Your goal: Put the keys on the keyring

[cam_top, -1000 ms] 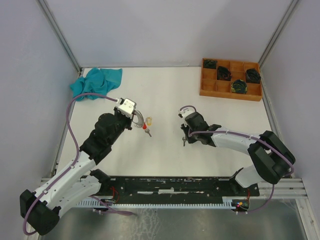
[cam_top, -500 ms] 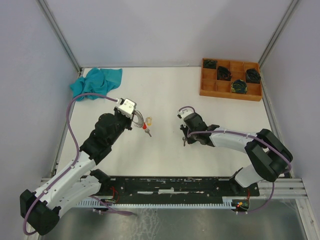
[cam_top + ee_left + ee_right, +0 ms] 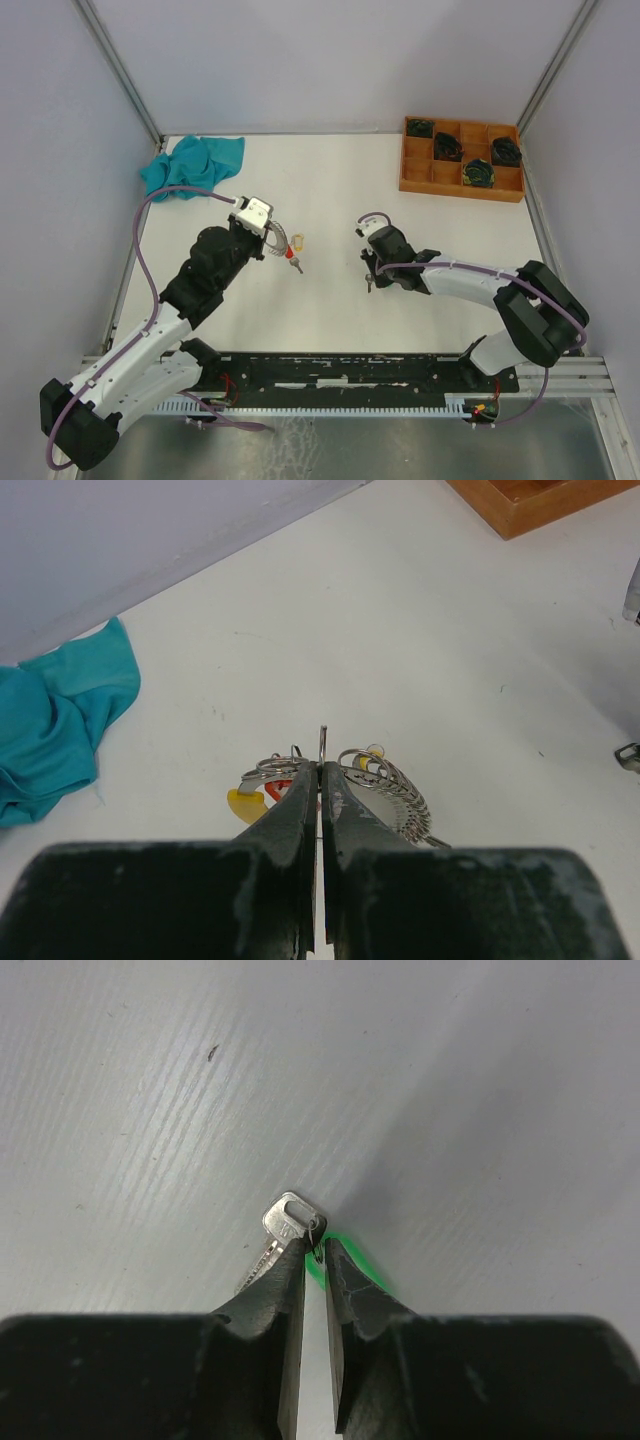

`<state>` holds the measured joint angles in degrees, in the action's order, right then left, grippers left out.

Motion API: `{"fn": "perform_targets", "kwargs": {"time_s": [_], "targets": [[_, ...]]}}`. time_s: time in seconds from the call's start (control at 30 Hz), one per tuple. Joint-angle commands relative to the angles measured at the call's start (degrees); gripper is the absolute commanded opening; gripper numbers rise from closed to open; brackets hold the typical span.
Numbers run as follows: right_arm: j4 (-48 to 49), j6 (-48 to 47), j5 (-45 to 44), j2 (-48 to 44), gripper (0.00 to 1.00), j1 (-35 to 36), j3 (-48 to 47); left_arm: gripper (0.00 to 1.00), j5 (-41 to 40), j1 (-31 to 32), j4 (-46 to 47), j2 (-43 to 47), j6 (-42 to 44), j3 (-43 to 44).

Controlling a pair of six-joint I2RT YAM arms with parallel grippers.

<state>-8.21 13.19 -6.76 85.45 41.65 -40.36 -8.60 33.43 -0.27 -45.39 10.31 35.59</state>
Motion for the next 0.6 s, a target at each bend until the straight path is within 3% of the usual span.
{"fn": "perform_targets", "kwargs": {"time_s": [0.0, 0.57], "targets": [[0.3, -0.6, -1.7, -2.5, 0.21, 0.4, -0.3, 0.03, 0.6, -0.3, 4.3, 0.3, -1.1, 0.5], [2.0, -0.6, -1.5, 0.5, 0.18, 0.5, -0.1, 0.03, 0.7, -0.3, 4.3, 0.3, -1.0, 0.5]]}}
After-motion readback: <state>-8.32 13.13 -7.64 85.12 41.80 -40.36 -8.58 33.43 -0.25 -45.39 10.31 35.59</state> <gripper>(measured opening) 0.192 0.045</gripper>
